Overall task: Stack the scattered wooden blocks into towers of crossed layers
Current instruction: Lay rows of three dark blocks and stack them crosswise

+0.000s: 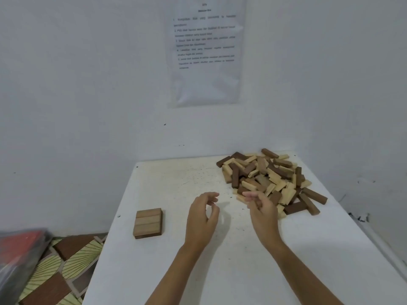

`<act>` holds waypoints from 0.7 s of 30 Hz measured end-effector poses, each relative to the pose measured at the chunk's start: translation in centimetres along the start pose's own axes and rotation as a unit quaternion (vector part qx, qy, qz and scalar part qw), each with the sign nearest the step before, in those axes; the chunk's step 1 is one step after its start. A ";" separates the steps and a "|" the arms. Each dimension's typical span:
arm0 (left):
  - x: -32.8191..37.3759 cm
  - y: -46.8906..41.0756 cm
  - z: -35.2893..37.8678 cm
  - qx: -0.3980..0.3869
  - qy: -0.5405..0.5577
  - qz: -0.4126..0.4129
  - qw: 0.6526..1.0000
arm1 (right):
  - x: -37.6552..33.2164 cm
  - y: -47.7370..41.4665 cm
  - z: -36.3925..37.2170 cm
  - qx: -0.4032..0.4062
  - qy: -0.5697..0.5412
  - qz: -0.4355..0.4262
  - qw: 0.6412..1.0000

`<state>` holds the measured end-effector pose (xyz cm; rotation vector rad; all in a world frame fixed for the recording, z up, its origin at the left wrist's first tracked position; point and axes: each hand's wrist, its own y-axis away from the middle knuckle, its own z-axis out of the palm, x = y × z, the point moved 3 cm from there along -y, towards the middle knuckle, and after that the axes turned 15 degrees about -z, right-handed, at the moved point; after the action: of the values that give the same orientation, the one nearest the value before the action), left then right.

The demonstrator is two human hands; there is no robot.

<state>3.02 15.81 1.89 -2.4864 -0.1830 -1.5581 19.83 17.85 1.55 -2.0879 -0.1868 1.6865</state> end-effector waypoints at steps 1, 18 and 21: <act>0.4 -0.3 1.0 -0.011 -0.007 0.004 1.000 | 0.4 -0.5 -1.1 0.010 0.007 0.003 1.000; 4.0 -11.1 9.8 -0.033 -0.039 -0.059 0.997 | 4.6 -6.8 -5.8 -0.167 0.428 -0.062 0.886; 4.3 -12.4 10.4 -0.038 -0.033 -0.064 0.997 | 5.3 -6.9 -5.3 -0.148 0.450 -0.100 0.875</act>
<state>11.38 30.31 2.62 -2.6343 -0.3042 -1.5586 27.36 24.69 0.51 -2.7296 -0.3533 0.4573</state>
